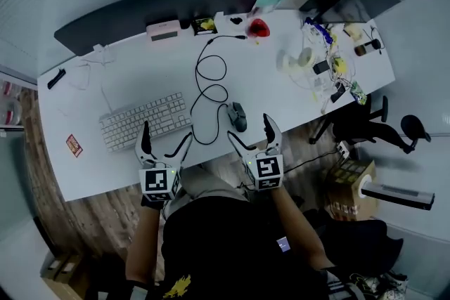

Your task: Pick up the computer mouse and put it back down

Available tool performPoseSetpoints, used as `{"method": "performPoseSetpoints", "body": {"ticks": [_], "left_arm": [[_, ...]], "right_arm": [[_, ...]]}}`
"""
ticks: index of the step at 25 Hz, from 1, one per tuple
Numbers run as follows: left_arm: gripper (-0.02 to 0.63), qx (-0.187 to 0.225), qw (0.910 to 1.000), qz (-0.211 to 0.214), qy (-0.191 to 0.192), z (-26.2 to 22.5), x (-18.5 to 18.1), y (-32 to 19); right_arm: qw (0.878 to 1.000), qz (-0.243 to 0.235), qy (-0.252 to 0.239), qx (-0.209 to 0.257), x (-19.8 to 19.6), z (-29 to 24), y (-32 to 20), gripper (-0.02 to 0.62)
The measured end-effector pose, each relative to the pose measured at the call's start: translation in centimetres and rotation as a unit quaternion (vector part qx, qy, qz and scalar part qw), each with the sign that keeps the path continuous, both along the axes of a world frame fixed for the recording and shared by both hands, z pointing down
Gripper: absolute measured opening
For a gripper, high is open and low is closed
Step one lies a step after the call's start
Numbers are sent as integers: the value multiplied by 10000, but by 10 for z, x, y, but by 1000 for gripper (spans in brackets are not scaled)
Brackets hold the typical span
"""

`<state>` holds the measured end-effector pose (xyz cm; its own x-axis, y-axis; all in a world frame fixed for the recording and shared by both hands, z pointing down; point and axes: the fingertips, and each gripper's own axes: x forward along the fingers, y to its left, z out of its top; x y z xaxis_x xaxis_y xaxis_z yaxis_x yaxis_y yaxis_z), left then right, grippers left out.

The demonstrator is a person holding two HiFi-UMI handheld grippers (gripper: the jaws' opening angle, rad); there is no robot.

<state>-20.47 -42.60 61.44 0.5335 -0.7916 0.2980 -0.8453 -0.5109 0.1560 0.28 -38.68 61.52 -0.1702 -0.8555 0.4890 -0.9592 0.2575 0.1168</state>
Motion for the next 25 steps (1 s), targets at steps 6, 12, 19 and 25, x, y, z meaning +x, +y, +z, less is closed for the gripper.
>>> {"method": "performPoseSetpoints", "body": {"ticks": [6, 12, 19, 25], "left_arm": [[543, -373, 9993, -88, 45, 30, 5, -4], [543, -820, 9963, -172, -192, 81, -5, 10], [543, -1268, 9911, -311, -239, 112, -14, 24], [541, -1280, 9914, -131, -253, 113, 1, 30]], "right_arm": [[9959, -14, 364, -826, 16, 94, -14, 469], [9912, 94, 386, -1266, 26, 143, -25, 445], [9839, 259, 309, -1742, 36, 190, -28, 426], [9799, 464, 151, -1932, 49, 213, -22, 378]]}}
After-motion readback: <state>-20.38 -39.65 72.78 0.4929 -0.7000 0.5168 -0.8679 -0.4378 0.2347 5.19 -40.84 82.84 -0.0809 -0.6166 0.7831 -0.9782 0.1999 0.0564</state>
